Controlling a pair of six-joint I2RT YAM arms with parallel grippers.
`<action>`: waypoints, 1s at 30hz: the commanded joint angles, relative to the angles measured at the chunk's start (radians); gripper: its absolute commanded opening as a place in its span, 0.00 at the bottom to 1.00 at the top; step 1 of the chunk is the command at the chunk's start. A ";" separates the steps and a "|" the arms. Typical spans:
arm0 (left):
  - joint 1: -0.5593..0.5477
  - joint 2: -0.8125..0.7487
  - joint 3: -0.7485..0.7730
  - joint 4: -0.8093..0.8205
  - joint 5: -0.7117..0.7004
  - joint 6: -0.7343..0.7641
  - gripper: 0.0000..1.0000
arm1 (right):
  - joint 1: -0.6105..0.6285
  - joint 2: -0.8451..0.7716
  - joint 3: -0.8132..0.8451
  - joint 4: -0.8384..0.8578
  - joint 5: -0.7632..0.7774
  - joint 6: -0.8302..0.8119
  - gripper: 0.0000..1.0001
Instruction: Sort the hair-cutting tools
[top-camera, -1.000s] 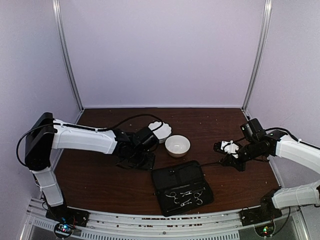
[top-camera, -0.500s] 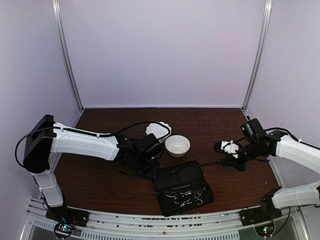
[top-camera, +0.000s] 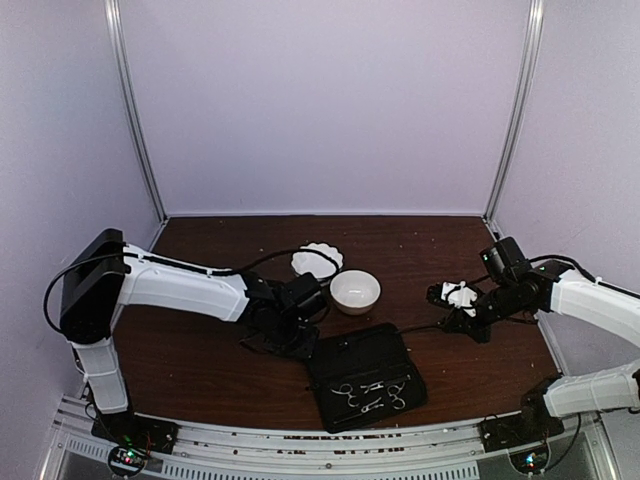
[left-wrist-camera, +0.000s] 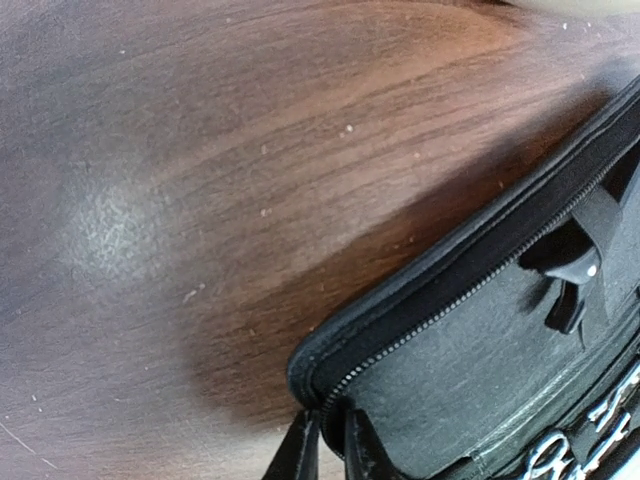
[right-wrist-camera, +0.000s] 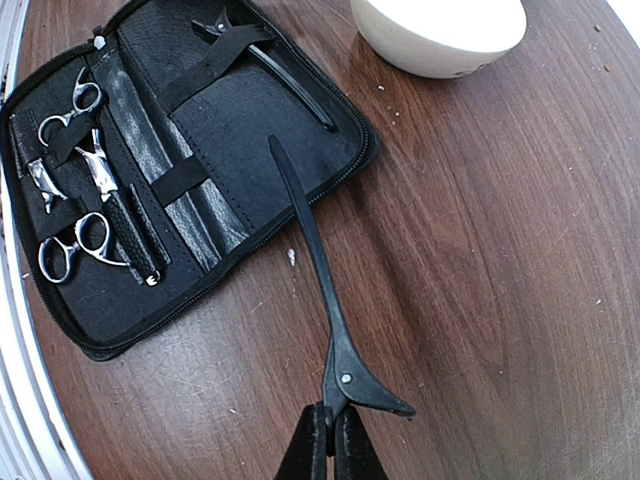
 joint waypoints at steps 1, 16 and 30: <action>0.007 0.019 0.043 -0.001 0.005 0.018 0.13 | -0.004 0.002 0.007 0.006 -0.008 0.016 0.01; 0.107 0.006 0.086 -0.053 -0.120 0.163 0.00 | -0.004 -0.004 0.004 -0.001 -0.005 0.007 0.01; 0.003 0.004 0.281 -0.179 -0.126 0.123 0.32 | -0.004 -0.011 0.001 0.008 -0.005 0.007 0.01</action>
